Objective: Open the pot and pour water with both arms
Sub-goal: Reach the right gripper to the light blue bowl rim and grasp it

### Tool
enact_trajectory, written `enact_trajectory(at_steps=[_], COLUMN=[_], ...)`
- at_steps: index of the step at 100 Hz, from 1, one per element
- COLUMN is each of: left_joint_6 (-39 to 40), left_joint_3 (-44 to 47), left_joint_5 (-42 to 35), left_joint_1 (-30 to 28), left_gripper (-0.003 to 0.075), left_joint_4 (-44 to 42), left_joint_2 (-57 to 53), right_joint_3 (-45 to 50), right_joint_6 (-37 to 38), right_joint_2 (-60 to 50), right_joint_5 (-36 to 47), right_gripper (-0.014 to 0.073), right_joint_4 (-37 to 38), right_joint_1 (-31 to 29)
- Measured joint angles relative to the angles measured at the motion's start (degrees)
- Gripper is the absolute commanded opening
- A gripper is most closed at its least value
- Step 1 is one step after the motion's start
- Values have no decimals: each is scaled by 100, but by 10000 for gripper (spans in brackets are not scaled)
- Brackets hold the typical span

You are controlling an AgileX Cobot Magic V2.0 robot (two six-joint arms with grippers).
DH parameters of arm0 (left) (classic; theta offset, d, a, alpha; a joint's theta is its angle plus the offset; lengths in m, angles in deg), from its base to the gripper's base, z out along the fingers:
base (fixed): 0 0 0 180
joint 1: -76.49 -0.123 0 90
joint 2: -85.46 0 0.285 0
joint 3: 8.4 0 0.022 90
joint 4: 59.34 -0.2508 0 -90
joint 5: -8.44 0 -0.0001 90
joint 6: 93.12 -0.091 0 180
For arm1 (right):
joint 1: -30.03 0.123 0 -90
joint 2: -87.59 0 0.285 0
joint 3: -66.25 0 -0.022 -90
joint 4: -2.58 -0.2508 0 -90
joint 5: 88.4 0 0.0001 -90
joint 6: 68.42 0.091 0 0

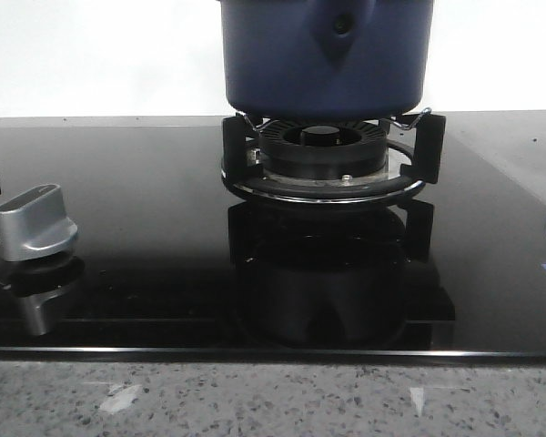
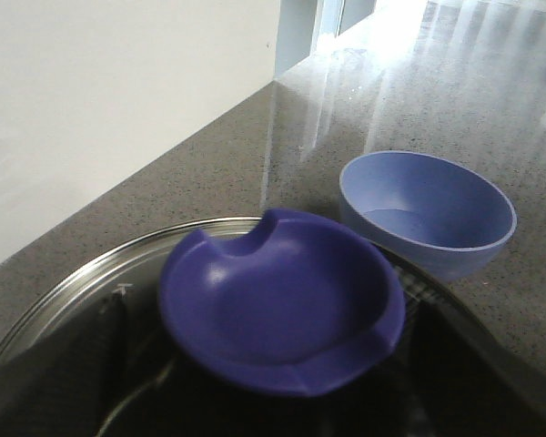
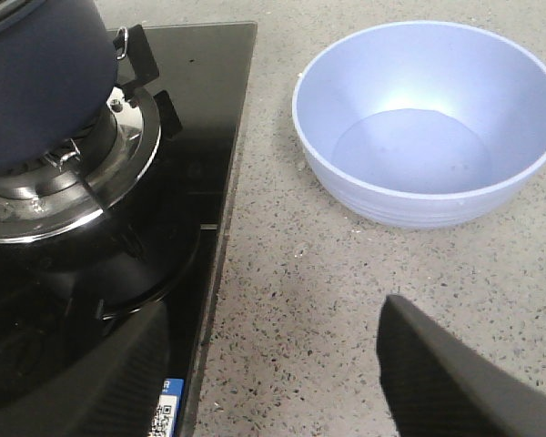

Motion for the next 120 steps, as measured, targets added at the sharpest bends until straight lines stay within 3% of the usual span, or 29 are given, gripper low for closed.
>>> enact_trajectory(at_steps=[17,26,95,120], left_joint_6=[-46,-78,-91,-91], left_joint_3=[0,0,0,-116], left_joint_5=[-5,-5,16,146], left_joint_1=[10,10,10,-78], left_gripper=[292,230,223,223], left_joint_4=[0,-34,-23,-69], left_joint_2=[0,0,0,-99], right_joint_3=[0,0,0,0], right_joint_6=[0,0,-4,170], right_joint_2=[0,0,0,0], right_joint_5=[-10,-10,-31,-169], right_gripper=[443,443,443,443], right_joint_4=[0,0,24,454], right_joint_1=[0,0,0,0])
